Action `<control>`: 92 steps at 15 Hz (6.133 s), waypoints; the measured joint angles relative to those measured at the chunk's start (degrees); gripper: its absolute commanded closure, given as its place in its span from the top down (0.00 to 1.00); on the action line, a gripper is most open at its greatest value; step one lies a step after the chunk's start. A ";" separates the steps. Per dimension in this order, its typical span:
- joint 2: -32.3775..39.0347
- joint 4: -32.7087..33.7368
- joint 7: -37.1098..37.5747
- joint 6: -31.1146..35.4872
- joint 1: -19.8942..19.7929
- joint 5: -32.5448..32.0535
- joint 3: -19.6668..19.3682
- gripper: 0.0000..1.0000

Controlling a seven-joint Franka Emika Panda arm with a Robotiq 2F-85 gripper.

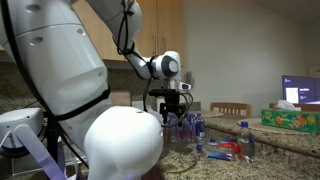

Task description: Put one bottle upright

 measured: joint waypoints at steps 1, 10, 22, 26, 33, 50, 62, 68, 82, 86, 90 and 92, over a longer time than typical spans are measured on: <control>2.74 1.38 4.00 4.36 -0.38 -2.61 2.16 1.00; 4.20 2.08 5.15 5.41 0.71 -3.12 0.96 1.00; 9.26 -12.37 32.82 41.80 -2.17 1.32 7.06 1.00; 13.83 -9.62 37.93 42.88 -9.12 -0.14 4.97 1.00; 25.29 3.74 51.04 33.52 -10.18 -0.66 0.20 1.00; 32.27 6.33 40.34 30.22 -3.55 25.33 -8.40 0.47; 31.57 6.06 23.95 25.59 -3.61 33.91 -10.01 0.13; 29.72 10.92 8.30 22.14 -0.23 52.95 -6.83 0.13; 28.70 28.52 2.52 33.94 7.51 67.37 -1.92 0.13; 26.93 29.44 -10.62 34.33 6.58 85.19 -4.53 0.13; 24.77 28.42 -17.73 32.89 4.77 94.87 -8.22 0.13; 23.51 27.50 -18.65 31.87 4.12 95.67 -9.71 0.13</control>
